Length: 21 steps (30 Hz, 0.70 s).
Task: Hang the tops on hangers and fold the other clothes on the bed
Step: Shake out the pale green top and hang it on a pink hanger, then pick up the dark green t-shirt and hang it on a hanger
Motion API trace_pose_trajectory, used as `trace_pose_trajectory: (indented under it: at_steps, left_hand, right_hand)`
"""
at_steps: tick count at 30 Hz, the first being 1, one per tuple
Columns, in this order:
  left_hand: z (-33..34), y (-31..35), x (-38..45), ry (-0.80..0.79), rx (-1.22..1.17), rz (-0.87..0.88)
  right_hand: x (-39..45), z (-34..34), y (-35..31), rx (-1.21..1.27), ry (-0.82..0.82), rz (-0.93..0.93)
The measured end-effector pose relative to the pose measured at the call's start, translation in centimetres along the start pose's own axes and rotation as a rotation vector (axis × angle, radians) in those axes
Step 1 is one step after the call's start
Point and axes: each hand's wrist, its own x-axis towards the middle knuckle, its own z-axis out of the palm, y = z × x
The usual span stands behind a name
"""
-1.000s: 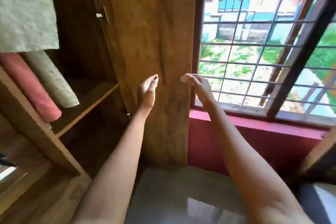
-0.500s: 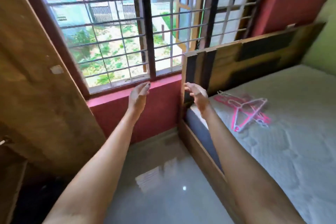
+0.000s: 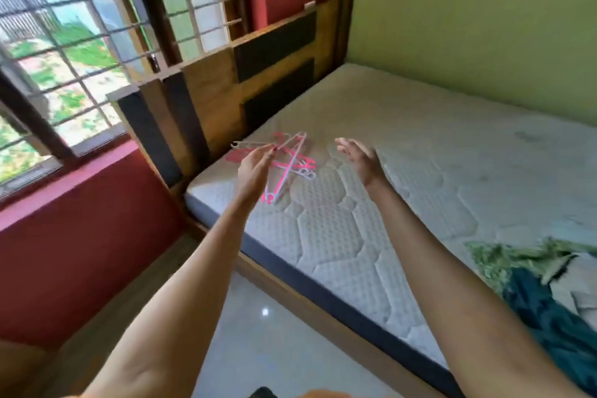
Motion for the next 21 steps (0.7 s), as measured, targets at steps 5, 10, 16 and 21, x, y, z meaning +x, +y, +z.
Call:
trace_pose_trajectory:
  at_steps: [5,10,16,21]
  left_hand:
    - [8.7,0.6,3.0,-0.188,-0.005,0.005]
    - [17.1,0.7,5.9,-0.377,-0.076,-0.05]
    - [26.4,0.7,5.0,-0.688,-0.012,-0.008]
    - [32.3,1.3,2.5,-0.85,0.1,0.003]
  right_hand:
    - [1.3,-7.4,3.9,-0.026,0.187,0.058]
    - [1.2,-13.6,6.4,-0.083,0.365,0.134]
    - [-2.4,-20.0,7.9,-0.086,0.623,0.234]
    - [-7.5,-24.6,9.3,-0.067,0.733,0.356]
